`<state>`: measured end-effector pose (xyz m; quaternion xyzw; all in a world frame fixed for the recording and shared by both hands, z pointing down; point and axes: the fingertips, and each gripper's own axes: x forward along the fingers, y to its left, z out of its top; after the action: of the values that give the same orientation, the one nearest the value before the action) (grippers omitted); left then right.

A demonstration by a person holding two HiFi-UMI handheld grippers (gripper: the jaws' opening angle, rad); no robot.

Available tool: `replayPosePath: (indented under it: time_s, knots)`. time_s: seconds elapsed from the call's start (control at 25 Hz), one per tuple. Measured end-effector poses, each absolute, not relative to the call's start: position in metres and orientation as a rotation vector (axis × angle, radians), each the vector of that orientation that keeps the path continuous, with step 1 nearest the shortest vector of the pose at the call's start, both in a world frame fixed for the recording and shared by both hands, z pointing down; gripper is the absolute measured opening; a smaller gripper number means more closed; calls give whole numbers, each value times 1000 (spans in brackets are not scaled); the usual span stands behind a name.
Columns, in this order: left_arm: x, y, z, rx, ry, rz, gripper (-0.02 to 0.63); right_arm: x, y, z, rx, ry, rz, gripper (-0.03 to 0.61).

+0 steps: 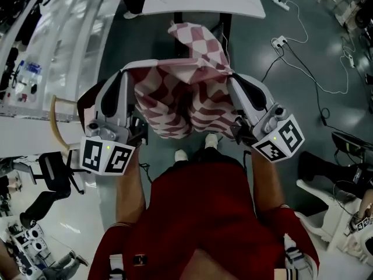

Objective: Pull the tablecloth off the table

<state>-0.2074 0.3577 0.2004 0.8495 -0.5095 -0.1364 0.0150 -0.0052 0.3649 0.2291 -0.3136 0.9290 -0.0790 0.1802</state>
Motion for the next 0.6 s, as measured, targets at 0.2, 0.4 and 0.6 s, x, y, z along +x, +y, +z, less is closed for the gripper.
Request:
replayPosePath:
  time_s: [0.2,0.4,0.6]
  knots:
    - [-226,372,203,2644,-1560,-437,8,-16,372,242,-965,2598,-306,14]
    - [-233,376,207,2639,-1555,-421,8,-24,375,246,-985,2625,-301,14]
    - [-248,373,219,2607,-1556,-415,8,-34,369,250,-997,2649,-277,14]
